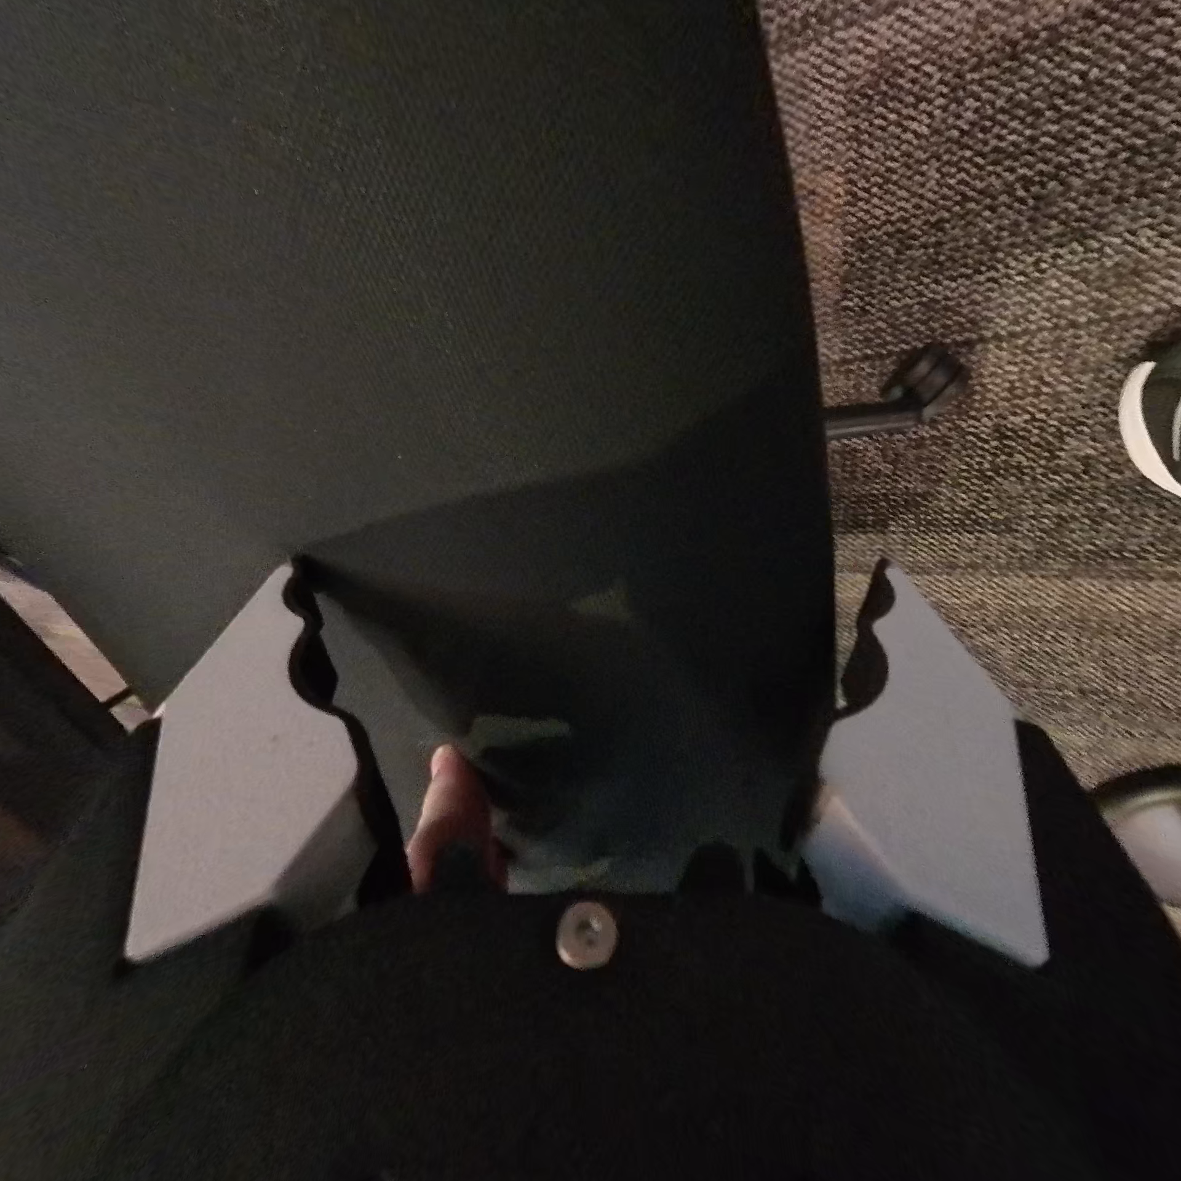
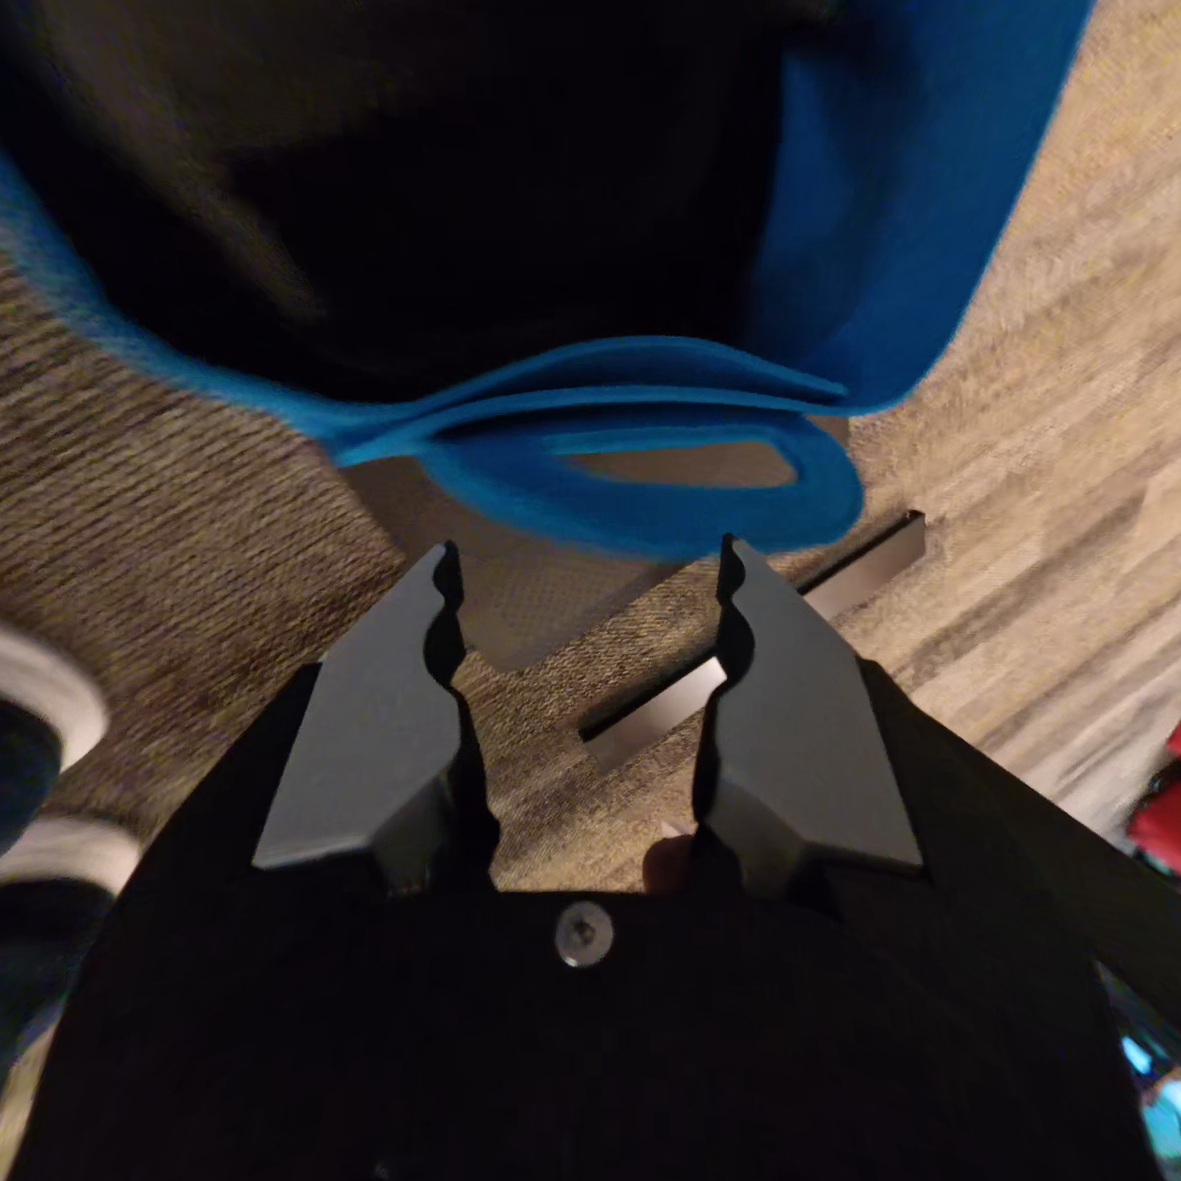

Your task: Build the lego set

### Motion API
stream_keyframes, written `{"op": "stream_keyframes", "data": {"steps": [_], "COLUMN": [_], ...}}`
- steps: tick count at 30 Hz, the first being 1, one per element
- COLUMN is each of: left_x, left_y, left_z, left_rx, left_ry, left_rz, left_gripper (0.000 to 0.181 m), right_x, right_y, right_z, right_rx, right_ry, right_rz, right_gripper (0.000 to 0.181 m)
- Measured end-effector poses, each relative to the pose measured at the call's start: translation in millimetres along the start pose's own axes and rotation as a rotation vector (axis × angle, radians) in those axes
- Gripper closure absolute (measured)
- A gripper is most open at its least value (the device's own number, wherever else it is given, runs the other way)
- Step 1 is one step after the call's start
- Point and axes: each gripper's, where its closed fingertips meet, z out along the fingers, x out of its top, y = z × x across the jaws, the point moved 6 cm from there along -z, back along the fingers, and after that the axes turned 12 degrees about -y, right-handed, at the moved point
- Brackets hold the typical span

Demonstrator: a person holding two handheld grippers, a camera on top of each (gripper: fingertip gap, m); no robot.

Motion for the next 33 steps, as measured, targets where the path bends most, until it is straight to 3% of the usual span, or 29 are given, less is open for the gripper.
{"op": "stream_keyframes", "data": {"steps": [6, 10, 14, 17, 23, 25, 27, 29, 31, 33], "left_x": [-13.4, -4.5, 30.5, 71.4, 150.8, 169.0, 175.9, 172.5, 176.4, 185.8], "left_y": [11.9, 12.7, 15.6, 8.9, -77.8, -119.8, -154.1, -175.0, -164.8, -157.2], "left_z": [-7.4, -33.4, -90.4, -149.2, -261.1, -281.1, -275.1, -250.6, -236.4, -229.7], "left_rx": [-0.070, -0.107, -0.124, -0.084, 0.162, 0.249, 0.278, 0.257, 0.104, 0.073], "left_ry": [-0.097, -0.133, -0.006, 0.156, 0.448, 0.489, 0.465, 0.423, 0.437, 0.474], "left_rz": [0.093, 0.074, 0.118, 0.207, 0.380, 0.418, 0.481, 0.552, 0.621, 0.684], "left_gripper": [0.023, 0.037, 0.041, 0.038, 0.036, 0.032, 0.031, 0.028, 0.026, 0.028], "right_x": [-8.7, -9.0, 7.0, 13.6, 7.0, 6.7, 9.1, 9.7, 5.9, -4.3], "right_y": [-86.3, -160.1, -209.9, -227.3, -240.3, -244.3, -249.0, -255.3, -263.6, -273.2], "right_z": [-80.3, -140.9, -208.1, -255.0, -323.9, -343.3, -362.5, -381.5, -399.4, -415.6], "right_rx": [0.188, 0.339, 0.454, 0.513, 0.536, 0.547, 0.537, 0.523, 0.507, 0.483], "right_ry": [0.038, 0.070, 0.143, 0.204, 0.283, 0.279, 0.292, 0.303, 0.309, 0.309], "right_rz": [-0.188, -0.413, -0.621, -0.745, -0.954, -0.955, -0.935, -0.900, -0.856, -0.812], "right_gripper": [0.106, 0.101, 0.100, 0.101, 0.101, 0.101, 0.102, 0.102, 0.102, 0.102]}}
